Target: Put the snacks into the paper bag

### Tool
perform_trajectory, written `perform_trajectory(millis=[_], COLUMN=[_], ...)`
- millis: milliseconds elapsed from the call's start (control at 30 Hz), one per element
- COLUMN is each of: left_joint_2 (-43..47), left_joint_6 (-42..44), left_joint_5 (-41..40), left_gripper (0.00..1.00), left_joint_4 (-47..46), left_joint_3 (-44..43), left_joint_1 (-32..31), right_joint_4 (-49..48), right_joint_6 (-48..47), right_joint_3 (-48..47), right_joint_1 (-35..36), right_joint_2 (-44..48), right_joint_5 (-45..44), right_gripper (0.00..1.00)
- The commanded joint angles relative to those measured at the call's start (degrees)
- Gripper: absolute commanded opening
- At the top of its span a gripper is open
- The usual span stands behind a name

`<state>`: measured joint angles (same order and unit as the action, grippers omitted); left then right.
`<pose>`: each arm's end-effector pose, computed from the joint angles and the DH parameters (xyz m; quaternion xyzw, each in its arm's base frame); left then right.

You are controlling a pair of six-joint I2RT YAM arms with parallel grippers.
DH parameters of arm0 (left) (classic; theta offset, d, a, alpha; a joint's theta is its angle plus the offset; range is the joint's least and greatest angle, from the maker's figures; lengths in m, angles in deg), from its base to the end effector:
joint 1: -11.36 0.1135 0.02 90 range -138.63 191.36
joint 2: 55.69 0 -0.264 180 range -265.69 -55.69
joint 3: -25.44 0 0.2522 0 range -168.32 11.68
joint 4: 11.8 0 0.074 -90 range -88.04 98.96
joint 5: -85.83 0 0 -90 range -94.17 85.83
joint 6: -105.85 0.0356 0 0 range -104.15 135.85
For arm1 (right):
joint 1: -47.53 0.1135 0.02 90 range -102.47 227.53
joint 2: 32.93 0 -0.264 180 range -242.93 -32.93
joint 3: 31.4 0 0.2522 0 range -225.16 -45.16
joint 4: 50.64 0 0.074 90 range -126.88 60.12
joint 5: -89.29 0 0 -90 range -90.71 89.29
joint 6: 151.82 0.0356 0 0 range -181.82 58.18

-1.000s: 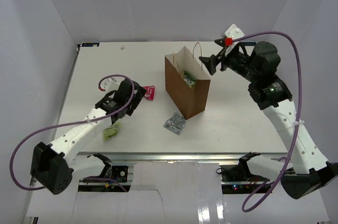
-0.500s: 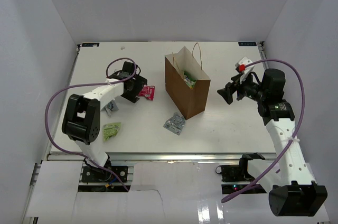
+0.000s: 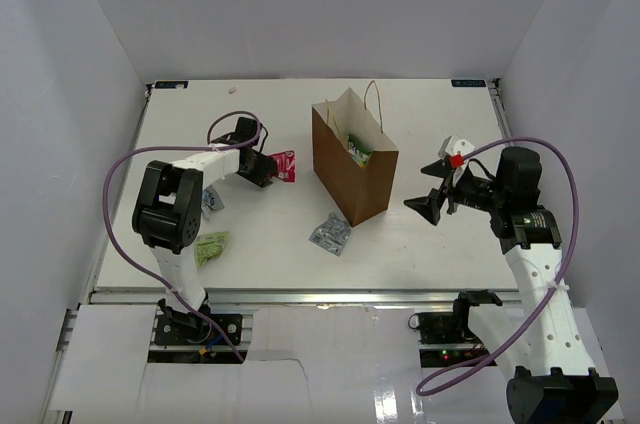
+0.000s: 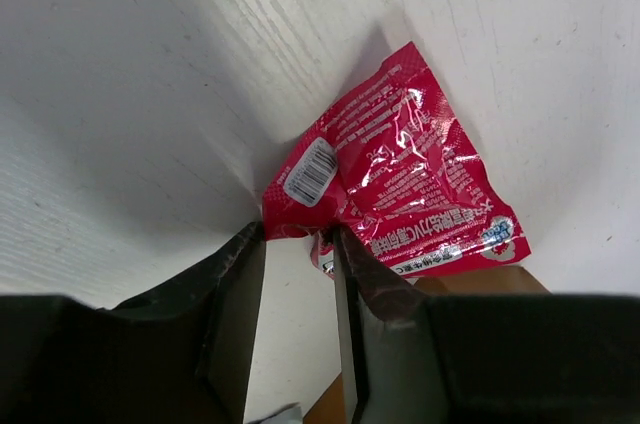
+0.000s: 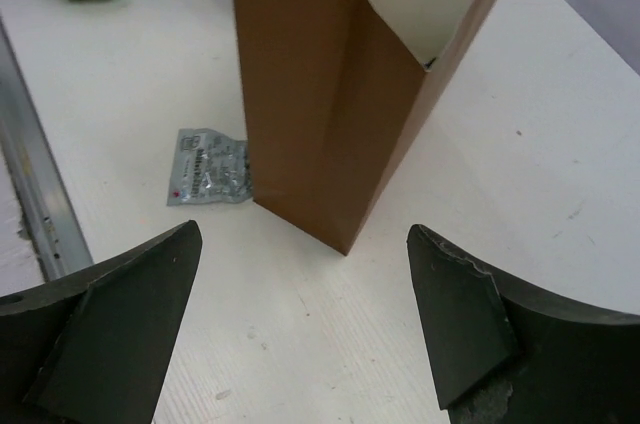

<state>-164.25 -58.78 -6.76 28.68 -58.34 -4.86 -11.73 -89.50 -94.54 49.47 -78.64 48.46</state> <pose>0.3642 -0.1043 0.1586 -0.4807 0.8500 -0.1371 0.1660 0.1658 0.0326 0.3424 -0.4185 0.6667 0.2212 0.5756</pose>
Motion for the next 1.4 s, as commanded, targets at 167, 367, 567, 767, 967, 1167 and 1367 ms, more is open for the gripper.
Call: perform_trajectory(millis=[167, 367, 567, 767, 967, 1167, 1367], left_joint_2=[2.02, 7.56, 17.03, 30.66, 48.42, 55.91, 50.12], left_joint_6=[5.01, 13.88, 23.64, 29.97, 30.69, 28.41, 25.33], left_joint_5=[-0.92, 0.12, 4.68, 11.9, 14.28, 18.75, 24.29], left_gripper=[0.21, 0.02, 0.0, 0.0, 0.0, 0.0, 0.0], left_joint_4=[-2.63, -8.16, -13.61, -19.85, -19.34, -17.76, -17.76], left_joint_3=[1.64, 4.89, 11.47, 20.96, 22.83, 13.36, 2.71], left_joint_1=[1.73, 1.9, 1.9, 1.9, 1.99, 1.99, 1.82], right_joint_4=[14.74, 21.69, 26.97, 22.68, 18.81, 16.96, 15.02], right_joint_6=[-18.18, -26.79, -34.63, -32.09, -28.66, -27.25, -25.32], right_joint_3=[-3.87, -6.33, -6.78, -6.43, -6.42, -6.16, -5.55], right_joint_1=[-0.09, 0.52, 3.86, 6.5, 7.21, 7.29, 7.29], right_joint_2=[-0.16, -0.86, -2.19, -2.45, -2.98, -3.33, -3.15], right_joint_5=[14.98, 16.66, 15.88, 14.38, 13.59, 12.71, 12.62], right_gripper=[0.88, 0.88, 0.88, 0.87, 0.87, 0.87, 0.86])
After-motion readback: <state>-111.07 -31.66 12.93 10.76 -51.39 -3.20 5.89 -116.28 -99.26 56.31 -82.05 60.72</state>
